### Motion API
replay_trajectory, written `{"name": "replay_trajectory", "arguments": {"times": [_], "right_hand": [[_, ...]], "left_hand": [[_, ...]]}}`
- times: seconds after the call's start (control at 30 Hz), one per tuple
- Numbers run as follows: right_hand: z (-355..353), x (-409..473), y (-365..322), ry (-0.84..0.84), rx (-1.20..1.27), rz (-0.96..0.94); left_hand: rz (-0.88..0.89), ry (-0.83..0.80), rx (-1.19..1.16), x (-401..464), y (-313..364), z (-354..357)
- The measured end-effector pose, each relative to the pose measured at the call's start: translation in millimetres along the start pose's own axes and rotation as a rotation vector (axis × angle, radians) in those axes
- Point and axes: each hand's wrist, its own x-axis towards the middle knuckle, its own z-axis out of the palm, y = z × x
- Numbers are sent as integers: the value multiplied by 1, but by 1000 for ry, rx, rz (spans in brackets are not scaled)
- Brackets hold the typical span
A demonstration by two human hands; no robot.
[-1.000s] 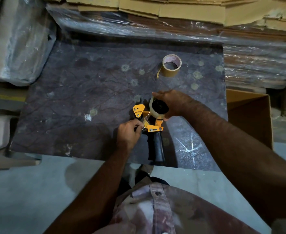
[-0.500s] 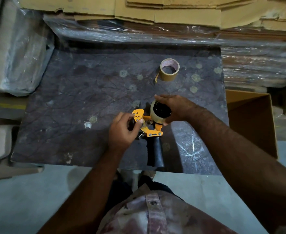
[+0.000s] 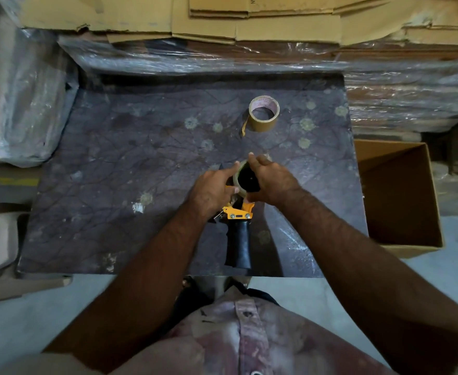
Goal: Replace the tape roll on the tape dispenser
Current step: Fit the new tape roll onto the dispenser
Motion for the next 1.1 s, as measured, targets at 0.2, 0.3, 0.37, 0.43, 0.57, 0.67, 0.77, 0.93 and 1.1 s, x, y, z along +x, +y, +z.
{"name": "replay_trajectory", "arguments": {"times": [0.2,0.3,0.37,0.43,0.57,0.67,0.77,0.93,1.1], "right_hand": [[-5,2,14,-46,-23,-90],[4,1,7,-2,-35,-51],[10,-1,3,34,-6,-13],[8,-4,8,57,98,-15],[7,-19,29,88,566,55],[21,-29,34,73,1064,313],[34,-27,32,14,1292,470],[33,-16,33,50,1415,531],[33,-6,42,29,1402,567]], "left_hand": [[-21,34,86,-3,4,7],[-35,29,102,-2,2,6],[-51,2,128,0,4,2],[-66,-33,151,2,9,-2],[-23,-76,67,-1,9,-5],[28,-71,-52,-7,4,-4],[37,-83,-51,-11,3,-3],[16,-98,3,-9,8,-3],[-55,27,8,-3,18,7]]}}
